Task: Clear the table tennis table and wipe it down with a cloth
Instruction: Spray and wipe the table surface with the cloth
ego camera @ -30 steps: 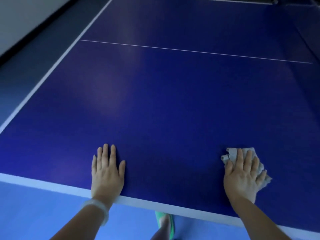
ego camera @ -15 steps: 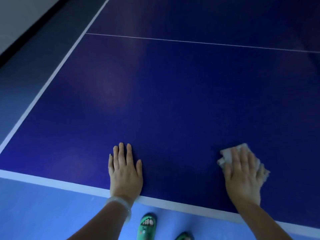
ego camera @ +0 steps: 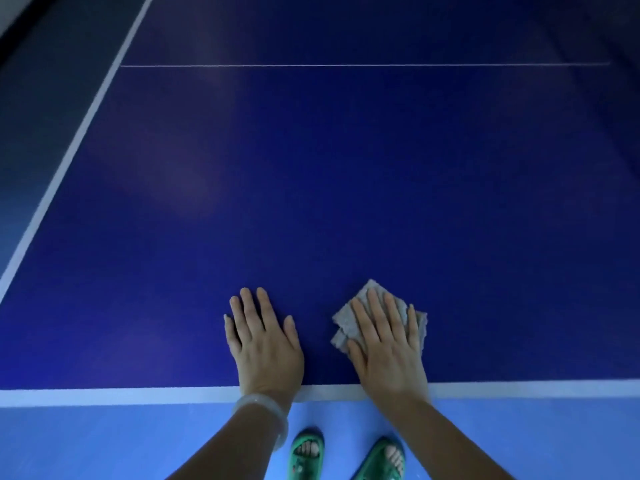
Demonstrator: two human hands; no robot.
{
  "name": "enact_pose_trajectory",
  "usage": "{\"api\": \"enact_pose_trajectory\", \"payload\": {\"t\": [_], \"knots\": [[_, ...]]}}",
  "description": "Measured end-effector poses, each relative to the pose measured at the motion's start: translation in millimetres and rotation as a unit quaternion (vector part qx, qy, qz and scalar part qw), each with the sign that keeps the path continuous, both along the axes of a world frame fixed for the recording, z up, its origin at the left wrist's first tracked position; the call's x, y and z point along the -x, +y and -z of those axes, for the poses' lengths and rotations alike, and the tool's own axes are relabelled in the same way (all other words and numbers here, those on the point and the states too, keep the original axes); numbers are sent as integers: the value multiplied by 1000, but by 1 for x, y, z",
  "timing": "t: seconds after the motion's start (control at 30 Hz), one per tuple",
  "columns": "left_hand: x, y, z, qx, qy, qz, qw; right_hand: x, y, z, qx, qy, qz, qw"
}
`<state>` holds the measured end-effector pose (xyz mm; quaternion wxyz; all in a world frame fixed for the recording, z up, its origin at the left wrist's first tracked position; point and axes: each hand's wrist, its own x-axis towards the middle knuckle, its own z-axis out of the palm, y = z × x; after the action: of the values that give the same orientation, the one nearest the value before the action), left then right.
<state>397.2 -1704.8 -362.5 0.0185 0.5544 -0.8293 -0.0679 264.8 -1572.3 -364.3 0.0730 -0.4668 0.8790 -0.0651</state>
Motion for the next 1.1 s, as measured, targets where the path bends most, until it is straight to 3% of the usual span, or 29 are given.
{"api": "enact_pose_trajectory", "payload": {"t": [0.17, 0.37, 0.7, 0.77, 0.9, 1.1], "knots": [[-1, 0, -1, -15, 11, 9, 1000, -12, 52, -8, 23, -32, 72, 997], [-1, 0, -3, -46, -7, 11, 999, -39, 56, -18, 141, -79, 172, 972], [-9, -6, -24, -115, -7, 66, 991, -68, 88, -48, 116, -224, 179, 951], [-9, 0, -31, -128, -34, 104, 986, -72, 104, -54, 103, -265, 189, 940], [-8, 42, -42, -126, -52, 234, 963, -77, 147, -66, 92, -263, 231, 932], [5, 137, -58, -220, 14, 433, 874, -75, 230, -77, 73, -229, 276, 931]]}}
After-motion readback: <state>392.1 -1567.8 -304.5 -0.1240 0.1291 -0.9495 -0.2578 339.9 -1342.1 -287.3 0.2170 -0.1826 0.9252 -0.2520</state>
